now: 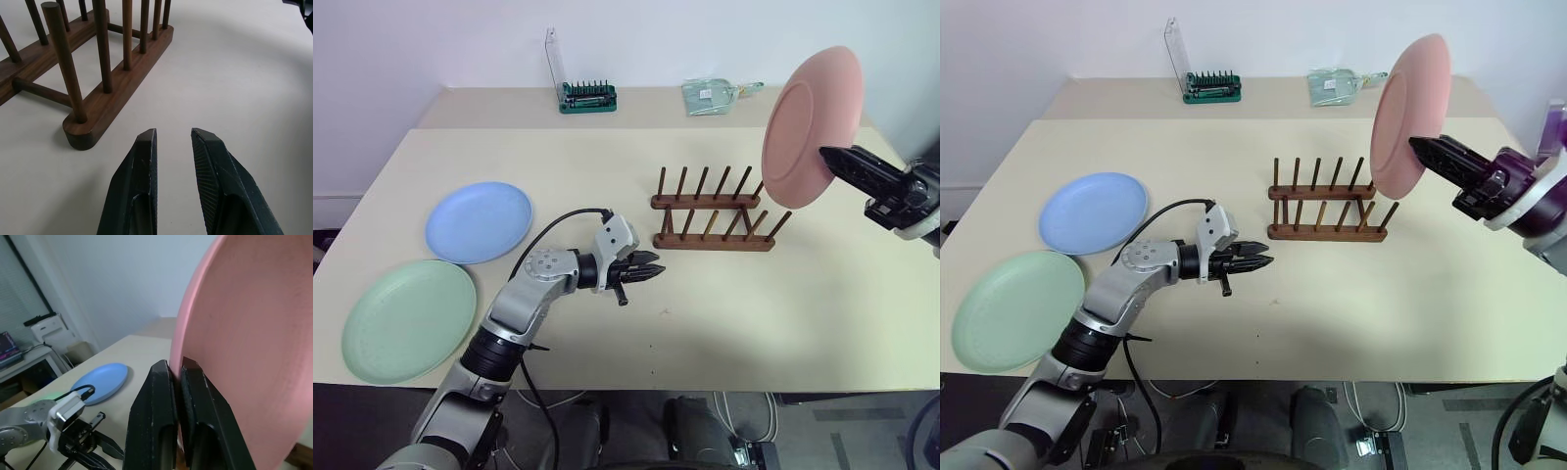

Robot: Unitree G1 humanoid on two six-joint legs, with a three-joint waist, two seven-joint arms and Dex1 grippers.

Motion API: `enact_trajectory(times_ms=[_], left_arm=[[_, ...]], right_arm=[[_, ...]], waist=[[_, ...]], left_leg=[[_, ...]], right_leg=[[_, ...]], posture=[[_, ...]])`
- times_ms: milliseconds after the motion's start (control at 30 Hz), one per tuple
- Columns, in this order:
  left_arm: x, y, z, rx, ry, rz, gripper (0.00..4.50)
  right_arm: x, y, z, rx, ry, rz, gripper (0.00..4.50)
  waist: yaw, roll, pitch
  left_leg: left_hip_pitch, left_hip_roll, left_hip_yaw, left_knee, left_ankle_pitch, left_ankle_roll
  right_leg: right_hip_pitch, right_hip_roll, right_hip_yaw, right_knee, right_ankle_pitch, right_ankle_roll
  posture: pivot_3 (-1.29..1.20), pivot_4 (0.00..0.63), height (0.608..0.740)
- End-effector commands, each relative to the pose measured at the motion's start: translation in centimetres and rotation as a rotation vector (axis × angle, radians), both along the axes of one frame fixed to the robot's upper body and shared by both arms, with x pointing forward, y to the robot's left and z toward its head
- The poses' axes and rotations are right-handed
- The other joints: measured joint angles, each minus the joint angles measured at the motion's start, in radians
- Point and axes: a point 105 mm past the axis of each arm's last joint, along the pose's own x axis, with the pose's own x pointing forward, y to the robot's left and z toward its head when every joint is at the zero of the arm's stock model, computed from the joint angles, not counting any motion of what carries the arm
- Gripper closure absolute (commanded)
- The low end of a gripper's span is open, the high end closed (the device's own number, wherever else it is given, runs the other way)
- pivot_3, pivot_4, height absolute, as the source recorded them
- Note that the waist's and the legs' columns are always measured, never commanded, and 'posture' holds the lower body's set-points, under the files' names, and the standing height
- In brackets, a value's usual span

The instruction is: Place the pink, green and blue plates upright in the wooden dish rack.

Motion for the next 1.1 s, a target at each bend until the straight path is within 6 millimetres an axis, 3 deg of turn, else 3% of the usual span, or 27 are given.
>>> enact_trajectory(times_ms=[33, 400, 500, 633, 800, 900, 967, 1033, 1100], left_arm=[[-0.2, -0.1, 1.3, -0.034, -0.045, -0.011, 3.38], [-0.8, -0.1, 1.7, -0.044, -0.045, -0.023, 3.38], [-0.9, -0.1, 1.6, -0.045, -0.042, -0.022, 3.38], [-1.0, -0.2, 1.6, -0.05, -0.036, -0.019, 3.38], [-1.1, -0.3, 1.7, -0.058, -0.027, -0.019, 3.38], [-0.8, 0.1, 1.9, -0.064, -0.037, 0.0, 3.38], [-0.5, 0.6, 2.3, -0.083, -0.031, 0.029, 3.38], [-0.1, 1.7, 3.7, -0.153, -0.017, 0.074, 2.88], [0.5, 3.9, 5.8, -0.251, -0.015, 0.15, 2.19]], right_arm=[[0.0, -0.2, 0.7, -0.03, -0.021, 0.018, 4.45], [2.7, -1.7, -1.0, -0.053, 0.076, 0.013, 4.45], [3.1, -1.8, -0.8, -0.068, 0.058, -0.001, 3.55], [4.0, -2.3, -0.1, -0.099, 0.008, -0.092, 1.7], [4.6, -4.9, 1.8, -0.141, -0.117, -0.308, 1.7], [3.3, -6.2, 5.4, -0.129, -0.264, -0.404, 1.7], [1.9, -5.0, 7.3, -0.149, -0.349, -0.372, 1.7], [-0.1, -0.5, 7.5, -0.294, -0.419, -0.204, 1.63], [-2.1, 4.6, 6.4, -0.401, -0.421, 0.013, 1.12]], waist=[[0.0, 0.0, 0.0], [-0.001, 0.0, 0.0], [0.0, 0.0, 0.0], [0.0, 0.0, 0.0], [0.001, 0.0, 0.0], [0.002, 0.0, 0.0], [0.001, 0.001, 0.0], [-0.002, 0.002, 0.0], [-0.01, 0.003, 0.001]], left_leg=[[0.0, 0.0, 0.0, 0.0, 0.0, 0.0], [-0.001, 0.0, 0.0, 0.0, 0.0, 0.0], [-0.002, 0.0, 0.0, 0.0, 0.0, 0.0], [-0.004, 0.0, 0.0, 0.0, 0.0, -0.001], [-0.013, 0.0, 0.0, 0.005, 0.004, -0.007], [-0.013, -0.001, 0.0, 0.005, 0.004, -0.007], [-0.014, -0.001, 0.0, 0.005, 0.004, -0.007], [-0.014, -0.001, 0.0, 0.005, 0.004, -0.007], [-0.014, -0.001, -0.001, 0.004, 0.004, -0.006]], right_leg=[[0.0, 0.0, 0.0, 0.0, 0.0, 0.0], [-0.001, 0.0, 0.0, 0.0, 0.0, 0.0], [-0.002, 0.0, 0.0, 0.0, 0.0, 0.0], [-0.004, 0.0, 0.0, 0.0, 0.0, 0.0], [-0.013, 0.0, 0.0, 0.002, 0.001, 0.001], [-0.012, -0.001, 0.0, 0.002, 0.001, 0.001], [-0.012, -0.001, 0.0, 0.002, 0.001, 0.001], [-0.013, 0.0, 0.0, 0.003, 0.001, 0.001], [-0.014, 0.0, 0.001, 0.003, 0.001, 0.001]], posture=[[0.0, 0.15, 0.74], [0.0, 0.15, 0.74], [0.0, 0.15, 0.74], [0.0, 0.15, 0.74], [0.0, 0.15, 0.74], [0.0, 0.15, 0.74], [0.0, 0.15, 0.74], [0.0, 0.15, 0.74], [0.0, 0.15, 0.74]])
